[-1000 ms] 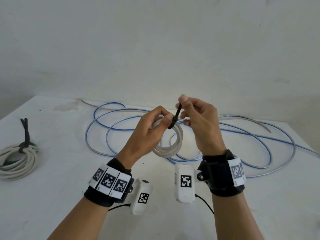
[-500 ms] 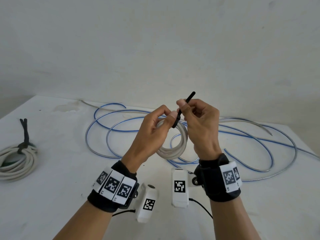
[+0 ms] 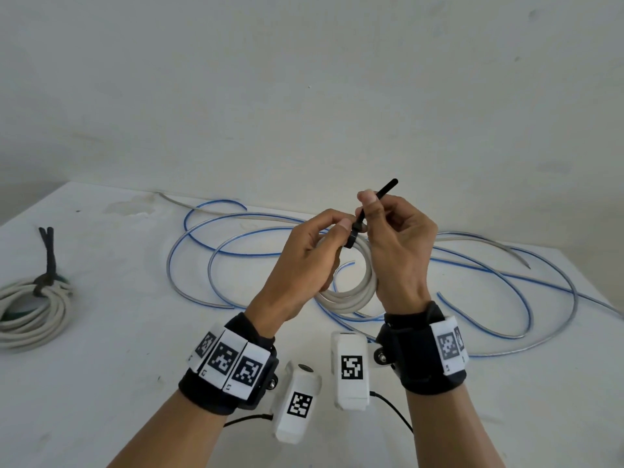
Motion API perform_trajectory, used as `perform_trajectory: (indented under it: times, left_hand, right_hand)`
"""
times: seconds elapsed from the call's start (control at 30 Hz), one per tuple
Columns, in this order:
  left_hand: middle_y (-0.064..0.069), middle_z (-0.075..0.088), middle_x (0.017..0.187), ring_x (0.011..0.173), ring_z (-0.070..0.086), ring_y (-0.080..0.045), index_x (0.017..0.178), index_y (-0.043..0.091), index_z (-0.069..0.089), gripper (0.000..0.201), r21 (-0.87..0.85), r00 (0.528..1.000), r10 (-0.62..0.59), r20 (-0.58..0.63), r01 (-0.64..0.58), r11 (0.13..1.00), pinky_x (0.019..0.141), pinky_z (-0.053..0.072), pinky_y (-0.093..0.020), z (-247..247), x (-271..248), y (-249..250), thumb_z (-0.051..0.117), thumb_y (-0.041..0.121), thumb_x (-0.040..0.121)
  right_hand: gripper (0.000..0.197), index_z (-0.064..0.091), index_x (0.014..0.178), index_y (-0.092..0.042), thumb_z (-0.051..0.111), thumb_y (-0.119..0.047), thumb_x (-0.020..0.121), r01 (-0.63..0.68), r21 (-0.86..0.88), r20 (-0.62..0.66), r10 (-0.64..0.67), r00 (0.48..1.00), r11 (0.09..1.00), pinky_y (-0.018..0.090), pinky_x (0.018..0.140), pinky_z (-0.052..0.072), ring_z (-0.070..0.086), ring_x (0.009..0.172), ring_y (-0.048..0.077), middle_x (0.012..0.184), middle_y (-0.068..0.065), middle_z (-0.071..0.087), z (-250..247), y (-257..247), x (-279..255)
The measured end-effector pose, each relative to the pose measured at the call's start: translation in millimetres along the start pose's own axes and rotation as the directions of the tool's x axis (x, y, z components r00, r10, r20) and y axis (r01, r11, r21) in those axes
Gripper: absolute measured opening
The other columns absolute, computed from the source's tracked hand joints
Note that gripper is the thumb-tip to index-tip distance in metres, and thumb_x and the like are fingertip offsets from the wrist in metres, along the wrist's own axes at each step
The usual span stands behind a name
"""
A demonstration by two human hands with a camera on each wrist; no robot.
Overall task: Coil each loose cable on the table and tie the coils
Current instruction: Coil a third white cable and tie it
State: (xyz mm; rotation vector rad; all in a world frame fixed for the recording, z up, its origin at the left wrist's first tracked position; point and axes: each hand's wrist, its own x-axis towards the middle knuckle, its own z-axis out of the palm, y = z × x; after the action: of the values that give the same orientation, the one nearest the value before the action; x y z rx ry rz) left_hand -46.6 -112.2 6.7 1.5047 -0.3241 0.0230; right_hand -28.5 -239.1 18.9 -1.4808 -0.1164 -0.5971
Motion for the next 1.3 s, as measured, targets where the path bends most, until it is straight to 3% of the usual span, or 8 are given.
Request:
perform_trajectory:
  times: [0.17,0.27,0.43,0.7,0.9,1.0,1.13,1.3]
  left_hand:
    - [0.002,0.027,0.054,0.045,0.022,-0.016,0.1,0.012,0.064,0.025,0.063,0.999,0.049,0.013,-0.05,0.997,0.044,0.025,-0.021,2,-2,-2,0.046,0.028,0.108]
    - [0.003,0.027,0.053,0.045,0.022,-0.016,0.098,0.01,0.06,0.028,0.076,0.999,0.053,-0.002,-0.053,0.996,0.044,0.025,-0.023,5,-4,-3,0.047,0.033,0.107]
    - [0.012,0.036,0.049,0.047,0.028,-0.012,0.09,0.008,0.06,0.034,0.084,0.991,0.076,-0.112,-0.066,0.994,0.049,0.028,-0.021,13,-7,0,0.057,0.039,0.101]
    - [0.014,0.039,0.045,0.042,0.03,-0.007,0.089,0.011,0.058,0.023,-0.015,0.998,0.018,-0.068,-0.019,1.0,0.045,0.028,-0.016,18,-8,-1,0.058,0.031,0.102]
    - [0.019,0.046,0.044,0.04,0.045,0.002,0.095,0.0,0.058,0.022,0.01,0.999,0.002,-0.035,-0.002,1.0,0.044,0.035,-0.008,16,-9,1,0.056,0.02,0.103]
    - [0.015,0.041,0.047,0.04,0.036,-0.003,0.093,0.004,0.059,0.022,0.001,0.999,-0.015,-0.035,0.015,1.0,0.043,0.029,-0.012,10,-9,1,0.058,0.024,0.103]
    - [-0.003,0.028,0.057,0.043,0.019,-0.013,0.094,0.003,0.058,0.026,-0.044,0.997,-0.076,-0.005,0.076,0.996,0.042,0.018,-0.022,5,-8,-1,0.059,0.028,0.102]
    - [0.015,0.042,0.048,0.042,0.019,-0.008,0.096,0.004,0.059,0.018,-0.042,0.994,-0.102,0.044,0.104,0.994,0.04,0.015,-0.021,-4,-10,5,0.054,0.019,0.104]
  right_hand:
    - [0.023,0.073,0.082,-0.003,0.07,-0.021,0.096,-0.065,0.004,0.051,0.065,0.997,0.998,0.032,0.061,0.04,0.044,0.058,0.014,0.067,0.006,0.061,-9,2,4]
    - [0.023,0.074,0.082,-0.004,0.071,-0.022,0.096,-0.094,0.021,0.048,0.092,0.995,0.995,0.036,0.063,0.04,0.044,0.059,0.016,0.066,0.004,0.061,-9,4,3]
    - [0.023,0.074,0.082,-0.004,0.07,-0.021,0.096,-0.078,0.034,0.051,0.076,0.996,0.996,0.03,0.06,0.04,0.043,0.057,0.014,0.065,0.005,0.059,-7,4,2]
    - [0.02,0.075,0.086,-0.004,0.071,-0.021,0.096,-0.019,0.006,0.038,0.019,0.999,1.0,0.026,0.062,0.044,0.05,0.058,0.01,0.067,0.0,0.065,-12,-1,4]
    - [0.022,0.074,0.086,0.0,0.07,-0.019,0.096,-0.032,0.009,0.024,0.032,0.999,0.999,0.022,0.059,0.043,0.05,0.056,0.006,0.066,0.0,0.064,-9,2,2]
    - [0.019,0.075,0.087,-0.001,0.07,-0.017,0.096,-0.023,0.011,0.047,0.023,0.999,1.0,0.021,0.059,0.043,0.049,0.056,0.006,0.067,0.001,0.065,-9,0,3]
    - [0.019,0.075,0.086,-0.002,0.07,-0.018,0.096,-0.009,0.005,0.05,0.009,0.999,1.0,0.023,0.061,0.042,0.048,0.057,0.009,0.067,0.002,0.065,-8,-2,1]
    - [0.017,0.076,0.086,-0.007,0.072,-0.02,0.095,0.018,-0.013,0.034,-0.017,0.999,1.0,0.03,0.064,0.043,0.049,0.061,0.014,0.068,0.004,0.066,-1,-5,-5]
